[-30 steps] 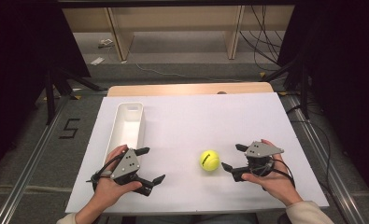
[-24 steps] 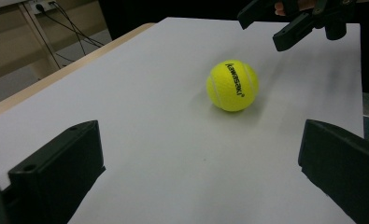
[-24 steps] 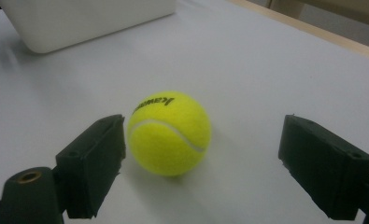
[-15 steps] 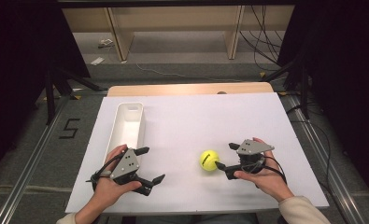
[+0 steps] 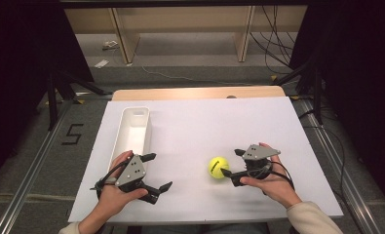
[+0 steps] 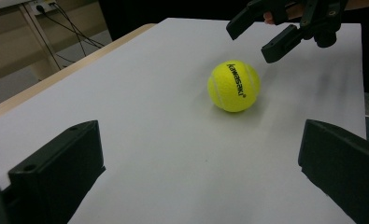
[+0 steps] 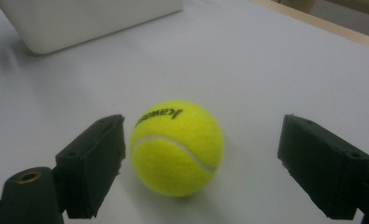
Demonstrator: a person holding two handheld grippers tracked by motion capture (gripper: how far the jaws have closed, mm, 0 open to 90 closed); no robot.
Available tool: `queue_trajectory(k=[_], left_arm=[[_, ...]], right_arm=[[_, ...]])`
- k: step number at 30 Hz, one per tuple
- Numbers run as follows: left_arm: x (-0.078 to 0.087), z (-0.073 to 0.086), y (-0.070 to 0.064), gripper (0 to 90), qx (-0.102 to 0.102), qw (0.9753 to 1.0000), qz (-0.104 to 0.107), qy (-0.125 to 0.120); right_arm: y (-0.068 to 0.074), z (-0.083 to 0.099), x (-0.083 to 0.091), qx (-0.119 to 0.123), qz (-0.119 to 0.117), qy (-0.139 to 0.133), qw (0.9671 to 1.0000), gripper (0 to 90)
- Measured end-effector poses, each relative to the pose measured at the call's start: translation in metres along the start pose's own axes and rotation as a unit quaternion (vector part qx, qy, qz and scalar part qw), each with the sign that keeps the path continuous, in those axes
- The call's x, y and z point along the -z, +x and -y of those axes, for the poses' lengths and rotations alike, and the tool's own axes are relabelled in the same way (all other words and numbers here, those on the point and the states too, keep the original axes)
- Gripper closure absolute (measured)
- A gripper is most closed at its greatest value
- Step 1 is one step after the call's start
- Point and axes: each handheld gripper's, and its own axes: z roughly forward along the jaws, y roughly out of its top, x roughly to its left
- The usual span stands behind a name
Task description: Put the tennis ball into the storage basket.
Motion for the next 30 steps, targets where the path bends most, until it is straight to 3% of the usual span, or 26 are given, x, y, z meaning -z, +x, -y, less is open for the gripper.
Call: queue_trajectory(k=[15, 30], left_arm=[[0.001, 0.002, 0.003, 0.0, -0.002, 1.0, -0.005, 0.005], [0.002, 0.005, 0.007, 0.0, -0.009, 0.9998, -0.008, 0.013]], right_arm=[[0.008, -0.005, -0.015, 0.008, -0.017, 0.01, 0.9998, 15.6], [0.009, -0.006, -0.022, 0.008, -0.018, 0.015, 0.9997, 15.6]])
